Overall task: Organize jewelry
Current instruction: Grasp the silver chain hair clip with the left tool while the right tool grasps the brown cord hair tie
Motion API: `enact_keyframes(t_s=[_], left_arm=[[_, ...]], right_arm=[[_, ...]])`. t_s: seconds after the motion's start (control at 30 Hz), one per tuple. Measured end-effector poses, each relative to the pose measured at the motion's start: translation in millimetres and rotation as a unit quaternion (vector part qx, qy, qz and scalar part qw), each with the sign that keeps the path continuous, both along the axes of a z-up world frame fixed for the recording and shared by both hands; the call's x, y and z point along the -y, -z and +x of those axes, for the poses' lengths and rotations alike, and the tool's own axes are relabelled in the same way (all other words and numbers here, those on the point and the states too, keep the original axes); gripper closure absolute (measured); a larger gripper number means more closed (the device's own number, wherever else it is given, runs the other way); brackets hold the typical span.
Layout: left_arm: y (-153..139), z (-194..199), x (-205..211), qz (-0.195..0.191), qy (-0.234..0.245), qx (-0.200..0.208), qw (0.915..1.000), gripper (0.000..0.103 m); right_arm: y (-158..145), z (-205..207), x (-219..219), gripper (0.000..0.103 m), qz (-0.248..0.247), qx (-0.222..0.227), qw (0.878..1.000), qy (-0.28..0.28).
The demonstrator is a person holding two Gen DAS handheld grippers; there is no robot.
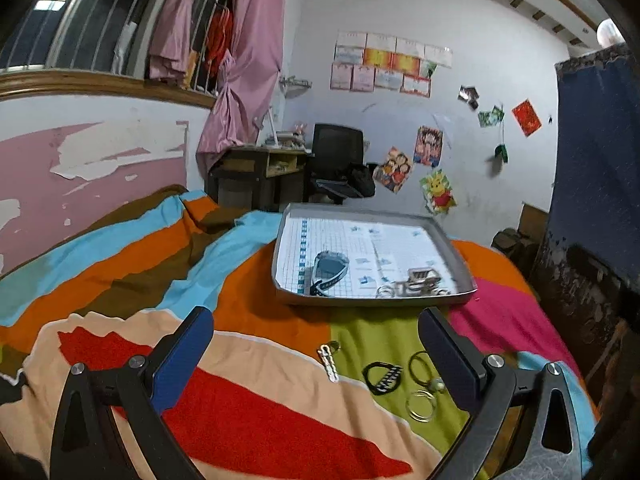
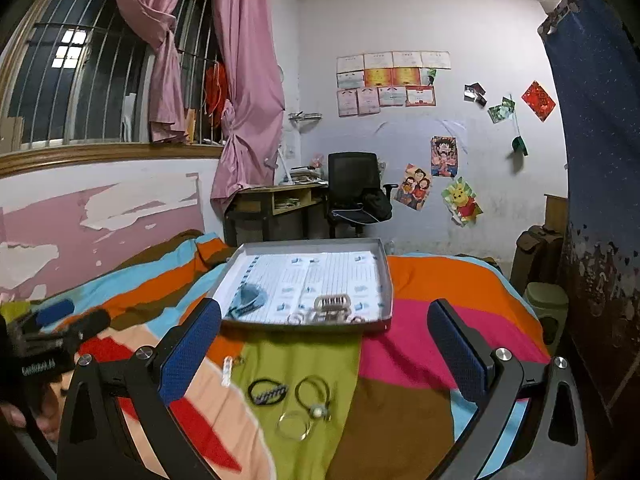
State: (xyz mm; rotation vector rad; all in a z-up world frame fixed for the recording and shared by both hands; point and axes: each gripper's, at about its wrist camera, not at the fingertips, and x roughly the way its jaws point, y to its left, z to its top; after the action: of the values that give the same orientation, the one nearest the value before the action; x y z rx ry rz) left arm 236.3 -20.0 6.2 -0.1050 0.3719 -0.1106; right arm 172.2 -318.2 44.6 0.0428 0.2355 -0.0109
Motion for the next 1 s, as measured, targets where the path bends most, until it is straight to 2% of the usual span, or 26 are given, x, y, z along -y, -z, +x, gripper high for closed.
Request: enact_keyframes(t_s=[0.17,0.27,0.33,0.47,0.53,0.57,0.6,0.63,0.7,0.73,0.77,0.83,0.93,1.0], left_arm=[[31.0,50.9,3.4,0.018,-0.01,-0.028,0.9994,0.0],[48.9,69.8,5.5,0.015,-0.013,-0.053,0.9984,0.0],[62.7,82.1,8.6,0.015,-0.004,-0.069,0.9975,0.0],[82.6,98.2,16.4,0.019,0.021,-0.095,0.9951,0.0],[91.3,105.9,19.7,0.014,0.038,-0.107,0.9934,0.001],[95.0,108.3,20.6,0.012,0.044,-0.111,0.9927,0.003],[98.1,111.2,22.4,0.01,0.053,-0.116,0.9918,0.01],[100.6,114.1,23.5,0.011,0.059,-0.12,0.9909,0.015],[105.5,120.4,27.7,0.011,0.077,-0.13,0.9884,0.024],[107.2,122.2,29.5,0.01,0.083,-0.133,0.9875,0.027],[109.9,124.9,31.0,0.008,0.092,-0.139,0.986,0.03],[115.4,131.0,33.7,0.009,0.099,-0.155,0.9829,0.036],[126.1,142.5,33.9,-0.002,0.098,-0.195,0.9759,0.043],[133.5,146.9,32.7,-0.013,0.098,-0.215,0.9716,0.052]], right_arm=[[8.4,58.0,8.0,0.001,-0.016,-0.011,1.0,-0.018],[30.5,93.6,9.7,0.001,-0.045,-0.045,0.997,-0.034],[45.7,107.2,14.1,0.001,-0.047,-0.07,0.996,-0.036],[80.7,130.0,27.4,0.002,-0.016,-0.134,0.99,-0.039],[95.3,140.5,34.3,0.002,0.023,-0.172,0.984,-0.037],[101.2,142.2,38.0,0.002,0.036,-0.183,0.982,-0.038],[106.2,144.9,39.3,0.002,0.051,-0.196,0.978,-0.04],[114.0,145.8,39.7,0.005,0.063,-0.206,0.976,-0.045],[124.1,148.8,35.4,0.02,0.066,-0.223,0.971,-0.056],[130.8,151.9,30.9,0.034,0.061,-0.234,0.968,-0.064],[136.0,153.2,27.1,0.039,0.056,-0.243,0.966,-0.07],[145.8,155.3,19.0,0.042,0.05,-0.257,0.961,-0.086],[155.6,159.8,9.8,0.055,0.038,-0.275,0.955,-0.104],[165.0,163.0,5.3,0.061,0.039,-0.29,0.95,-0.109]])
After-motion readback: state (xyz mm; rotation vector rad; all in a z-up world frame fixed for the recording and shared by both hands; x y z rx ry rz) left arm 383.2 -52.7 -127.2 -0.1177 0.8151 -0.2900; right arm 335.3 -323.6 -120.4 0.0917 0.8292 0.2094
